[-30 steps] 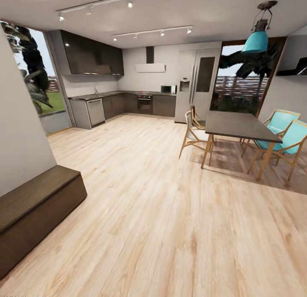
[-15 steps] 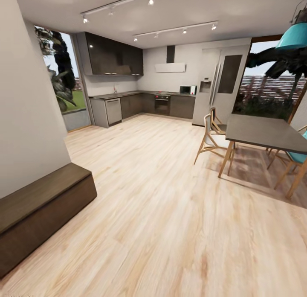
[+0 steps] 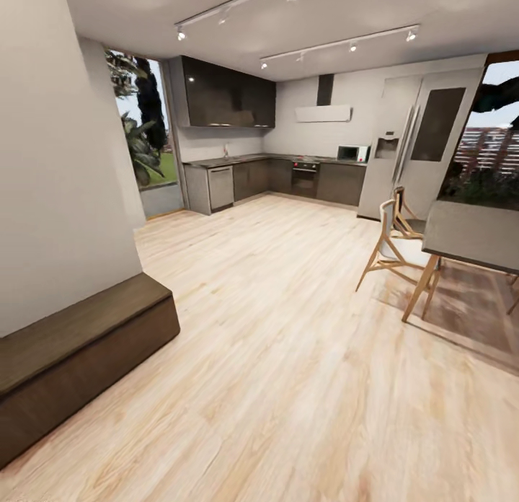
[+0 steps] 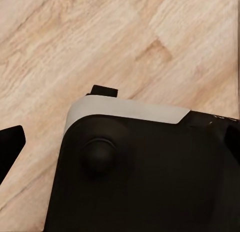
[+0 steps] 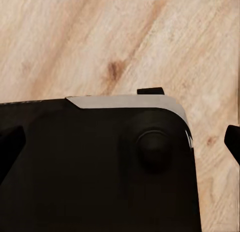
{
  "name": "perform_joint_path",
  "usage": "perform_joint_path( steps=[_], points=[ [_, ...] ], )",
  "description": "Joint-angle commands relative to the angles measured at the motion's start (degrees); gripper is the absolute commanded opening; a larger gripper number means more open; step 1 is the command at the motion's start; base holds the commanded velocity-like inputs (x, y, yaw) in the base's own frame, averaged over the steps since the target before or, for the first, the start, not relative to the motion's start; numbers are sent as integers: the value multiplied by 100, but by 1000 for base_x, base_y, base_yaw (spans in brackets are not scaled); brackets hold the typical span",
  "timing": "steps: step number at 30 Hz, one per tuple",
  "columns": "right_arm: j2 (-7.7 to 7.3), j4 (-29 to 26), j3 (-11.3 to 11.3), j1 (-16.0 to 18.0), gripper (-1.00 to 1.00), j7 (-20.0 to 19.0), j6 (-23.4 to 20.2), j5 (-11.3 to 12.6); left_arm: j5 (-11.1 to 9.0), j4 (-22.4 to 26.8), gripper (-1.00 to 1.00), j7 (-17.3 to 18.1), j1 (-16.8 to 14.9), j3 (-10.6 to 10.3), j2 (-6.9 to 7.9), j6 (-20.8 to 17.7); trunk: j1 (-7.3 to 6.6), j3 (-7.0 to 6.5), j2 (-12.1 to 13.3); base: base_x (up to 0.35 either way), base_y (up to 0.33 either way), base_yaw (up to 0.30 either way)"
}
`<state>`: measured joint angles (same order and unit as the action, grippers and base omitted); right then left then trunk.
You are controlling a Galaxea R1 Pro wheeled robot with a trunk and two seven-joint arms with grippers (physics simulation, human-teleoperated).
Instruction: Place each of the two pumpkins and all three candles from the living room inside a cabinet in the living room (use any cabinet), then make sure every cabinet is closed, and position the cauldron so it is next to a table in the living room.
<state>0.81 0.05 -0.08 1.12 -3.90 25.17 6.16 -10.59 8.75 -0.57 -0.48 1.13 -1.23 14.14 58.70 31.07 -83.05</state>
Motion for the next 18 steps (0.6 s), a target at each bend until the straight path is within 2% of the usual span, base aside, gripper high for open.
perform_joint_path(
  steps=[1,18],
  points=[
    [3,4,4,2,100,-41,20,58,-14,-5,100,-7,-4,9,-1,19,2,6,-2,275,-209,275],
    [7,4,16,2,100,-41,15,52,-14,-5,100,-7,-4,6,-1,19,2,6,-2,264,-207,275]
  ],
)
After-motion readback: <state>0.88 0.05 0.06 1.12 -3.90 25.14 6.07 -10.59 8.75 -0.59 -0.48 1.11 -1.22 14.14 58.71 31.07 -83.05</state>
